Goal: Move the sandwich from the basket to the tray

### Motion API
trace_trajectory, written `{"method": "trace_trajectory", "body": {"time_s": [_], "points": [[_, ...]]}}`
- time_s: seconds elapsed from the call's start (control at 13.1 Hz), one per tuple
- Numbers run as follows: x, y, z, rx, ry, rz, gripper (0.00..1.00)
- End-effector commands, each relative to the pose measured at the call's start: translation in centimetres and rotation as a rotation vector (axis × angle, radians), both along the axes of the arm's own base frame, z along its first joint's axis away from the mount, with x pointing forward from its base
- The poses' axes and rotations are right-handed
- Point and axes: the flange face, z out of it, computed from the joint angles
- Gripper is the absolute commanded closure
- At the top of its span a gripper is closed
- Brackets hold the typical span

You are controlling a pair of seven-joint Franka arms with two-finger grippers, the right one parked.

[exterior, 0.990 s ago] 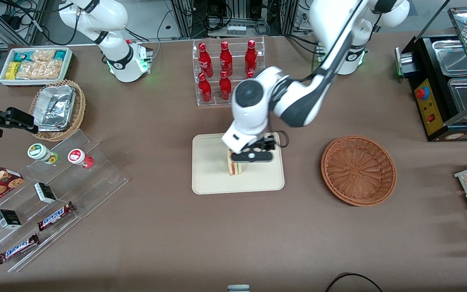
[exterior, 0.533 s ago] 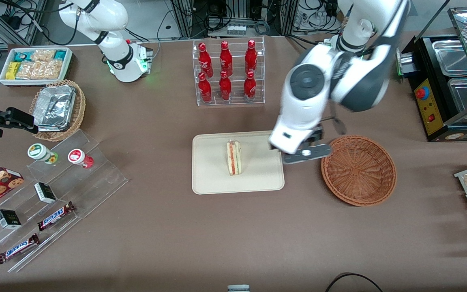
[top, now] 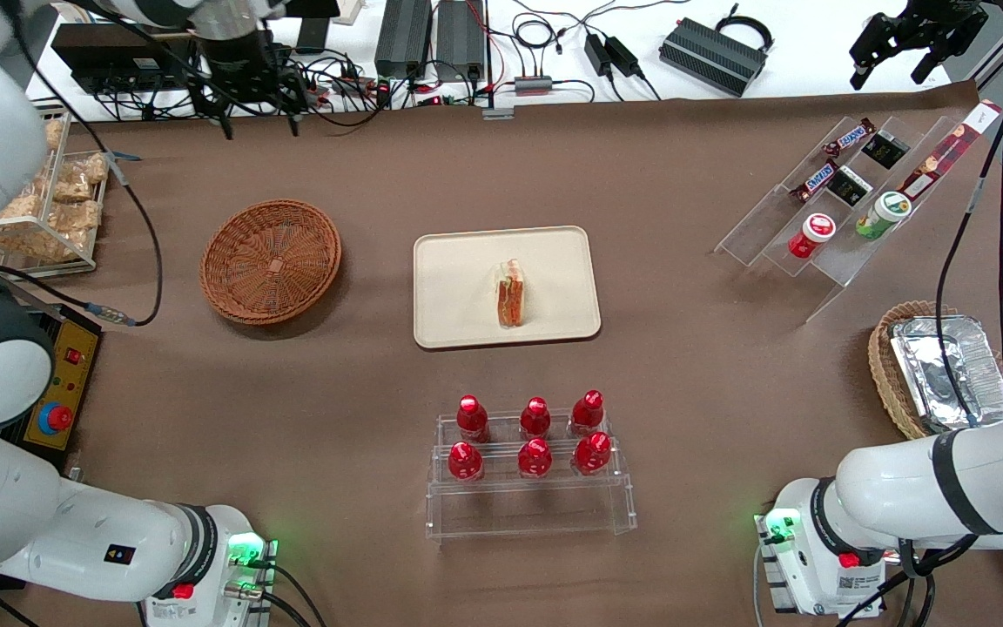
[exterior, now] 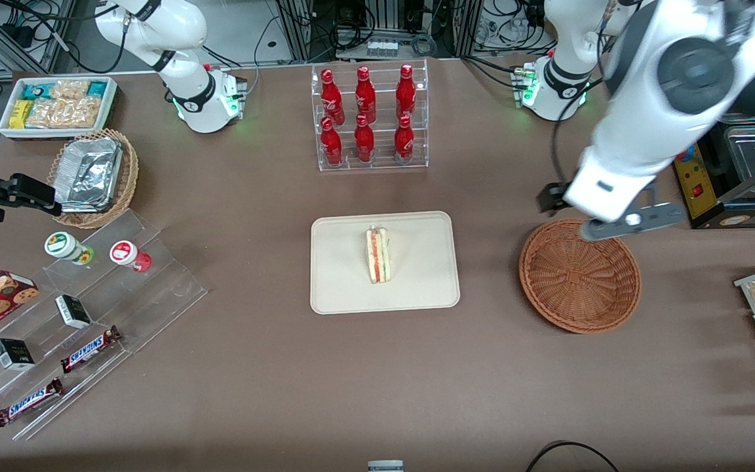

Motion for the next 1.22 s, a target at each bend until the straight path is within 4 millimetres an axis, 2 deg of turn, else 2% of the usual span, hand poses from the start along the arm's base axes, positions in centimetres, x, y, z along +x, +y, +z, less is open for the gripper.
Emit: {"method": "trace_trajectory", "body": {"time_s": [0.0, 0.15, 0.38, 0.61, 1.14], "points": [[-1.5, 3.4, 1.7, -0.021, 0.034, -0.018, 0.0], [-1.8, 6.3, 2.9, -0.029, 0.038, -0.042, 0.0], [-3.0, 9.5, 4.7, -0.044, 0.039, -0.118, 0.0], [-3.7, 12.2, 5.6, -0.056, 0.05, -0.173, 0.0], [-4.0, 13.5, 5.9, -0.064, 0.047, -0.175, 0.0]]}}
